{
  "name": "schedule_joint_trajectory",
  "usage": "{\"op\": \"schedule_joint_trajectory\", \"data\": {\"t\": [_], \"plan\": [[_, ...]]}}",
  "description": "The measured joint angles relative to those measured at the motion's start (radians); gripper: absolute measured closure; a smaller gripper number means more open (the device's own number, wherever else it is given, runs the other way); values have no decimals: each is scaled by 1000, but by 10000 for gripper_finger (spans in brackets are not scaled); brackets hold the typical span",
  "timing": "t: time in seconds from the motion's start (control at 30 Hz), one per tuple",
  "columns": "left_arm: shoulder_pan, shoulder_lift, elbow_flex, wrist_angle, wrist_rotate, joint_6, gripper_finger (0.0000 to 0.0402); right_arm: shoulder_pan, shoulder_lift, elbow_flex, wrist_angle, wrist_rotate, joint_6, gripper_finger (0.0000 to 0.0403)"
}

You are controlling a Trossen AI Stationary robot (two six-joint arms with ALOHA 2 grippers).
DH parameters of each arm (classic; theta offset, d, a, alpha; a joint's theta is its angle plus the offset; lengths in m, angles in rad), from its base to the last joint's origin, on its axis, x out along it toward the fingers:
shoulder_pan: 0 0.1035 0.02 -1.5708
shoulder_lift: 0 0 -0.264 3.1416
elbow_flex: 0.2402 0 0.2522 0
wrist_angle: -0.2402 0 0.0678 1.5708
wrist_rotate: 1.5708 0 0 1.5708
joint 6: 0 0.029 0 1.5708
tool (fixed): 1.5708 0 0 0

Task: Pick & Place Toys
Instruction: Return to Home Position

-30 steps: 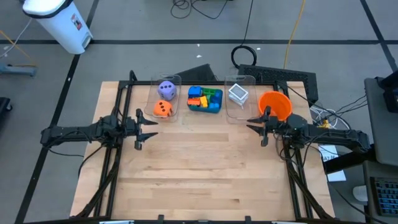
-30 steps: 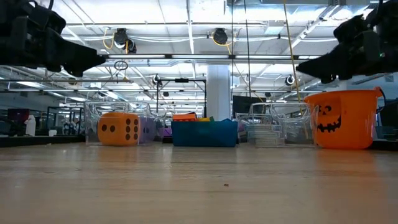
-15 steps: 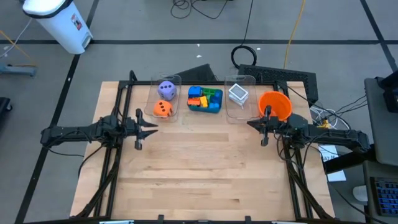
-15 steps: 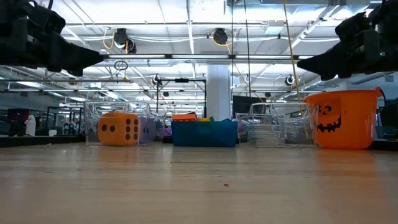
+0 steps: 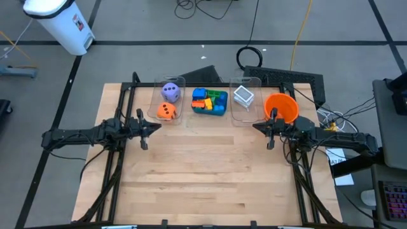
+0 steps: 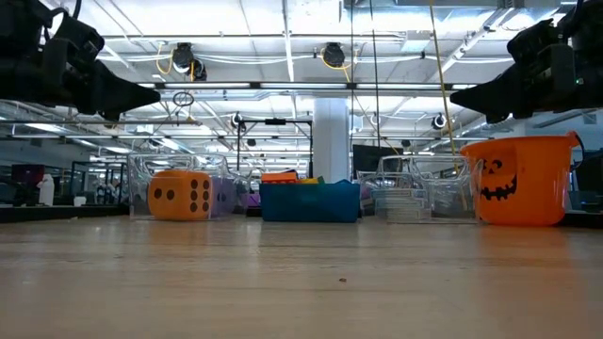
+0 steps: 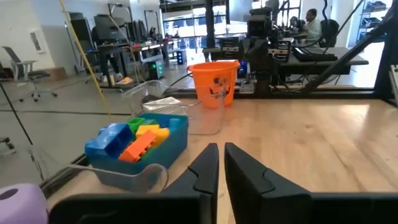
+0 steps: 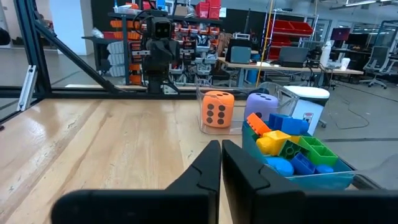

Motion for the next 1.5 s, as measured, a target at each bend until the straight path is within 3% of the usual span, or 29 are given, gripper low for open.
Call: {"op": "schedule_joint_trajectory", "data": {"t": [0.2, 0.83, 1.5], "plan": [[0, 0, 1, 0, -4, 1, 353, 0, 0, 0, 0, 0, 0, 390], [0, 0, 1, 1, -4, -2, 355, 6, -82, -1, 11, -1, -2, 391], [0, 0, 1, 1, -4, -2, 355, 6, -87, -1, 0, -1, -2, 388]]}}
